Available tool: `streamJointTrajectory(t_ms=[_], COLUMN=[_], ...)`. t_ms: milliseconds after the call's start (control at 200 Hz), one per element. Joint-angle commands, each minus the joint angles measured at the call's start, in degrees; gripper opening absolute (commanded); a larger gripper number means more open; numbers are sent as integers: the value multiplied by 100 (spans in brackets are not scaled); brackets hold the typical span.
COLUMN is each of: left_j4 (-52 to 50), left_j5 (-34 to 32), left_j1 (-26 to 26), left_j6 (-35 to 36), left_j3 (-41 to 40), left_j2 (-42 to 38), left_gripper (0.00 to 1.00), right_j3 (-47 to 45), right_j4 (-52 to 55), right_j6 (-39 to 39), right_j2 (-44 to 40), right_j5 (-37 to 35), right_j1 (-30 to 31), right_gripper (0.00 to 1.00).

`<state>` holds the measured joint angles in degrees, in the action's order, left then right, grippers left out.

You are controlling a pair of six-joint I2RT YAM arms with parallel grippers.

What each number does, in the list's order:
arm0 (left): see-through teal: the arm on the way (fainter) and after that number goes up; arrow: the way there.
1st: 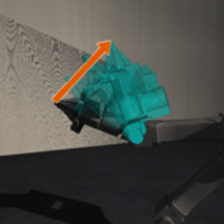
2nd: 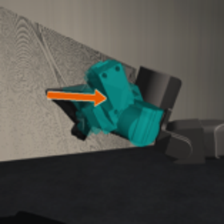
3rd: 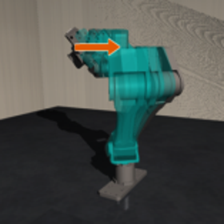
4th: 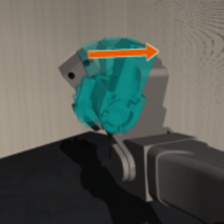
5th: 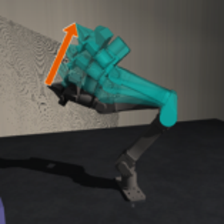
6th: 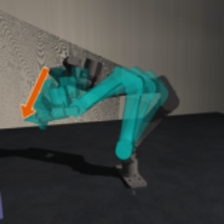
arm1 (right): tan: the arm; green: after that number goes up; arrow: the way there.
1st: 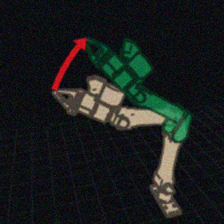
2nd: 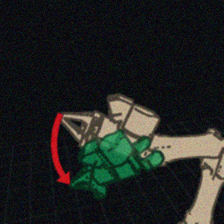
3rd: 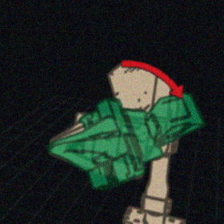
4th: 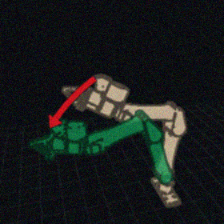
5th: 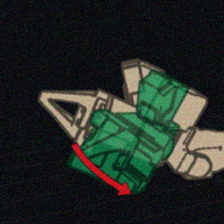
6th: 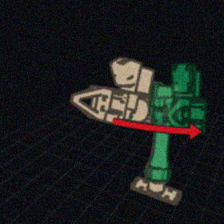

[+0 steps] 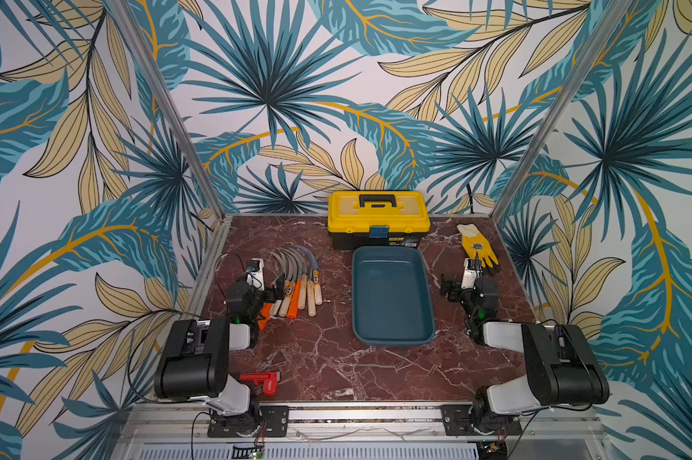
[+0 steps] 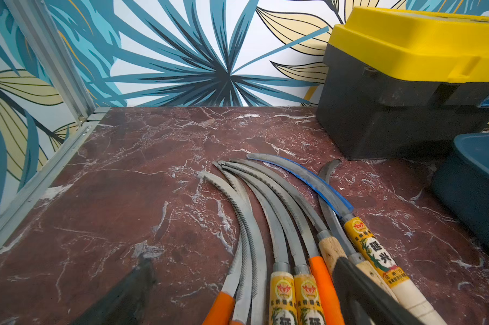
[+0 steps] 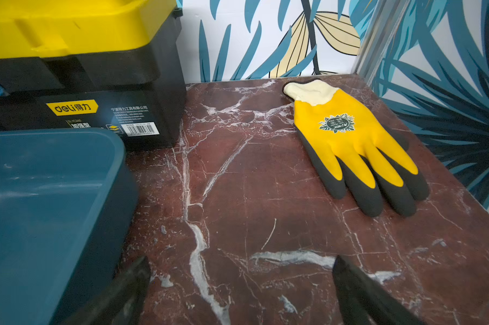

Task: Put small sickles into storage boxes
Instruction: Pick up the sickle at the center of the board.

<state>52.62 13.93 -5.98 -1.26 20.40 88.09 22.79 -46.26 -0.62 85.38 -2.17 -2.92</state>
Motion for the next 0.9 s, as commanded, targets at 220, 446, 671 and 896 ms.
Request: streamJointTrajectory(t_ms=[220, 446, 671, 896], left_j4=[101, 107, 102, 100], left_j5=[-49, -49, -49, -119], left_j1=[27, 27, 26, 33], left_j6=[73, 72, 71, 48], left_j3=[104, 96, 104, 87], left_j2=[50, 52, 50, -10], left_gripper=[99, 99, 100, 99], right_j3=[59, 59, 57, 42], right_j4=[-7, -7, -6, -6], right_j6=[-83, -80, -85, -72], right_j2=[-49, -56, -57, -74], right_j5=[-178, -178, -190, -204], right_j1=[-20, -25, -25, -19], right_gripper=[100, 100, 100, 99])
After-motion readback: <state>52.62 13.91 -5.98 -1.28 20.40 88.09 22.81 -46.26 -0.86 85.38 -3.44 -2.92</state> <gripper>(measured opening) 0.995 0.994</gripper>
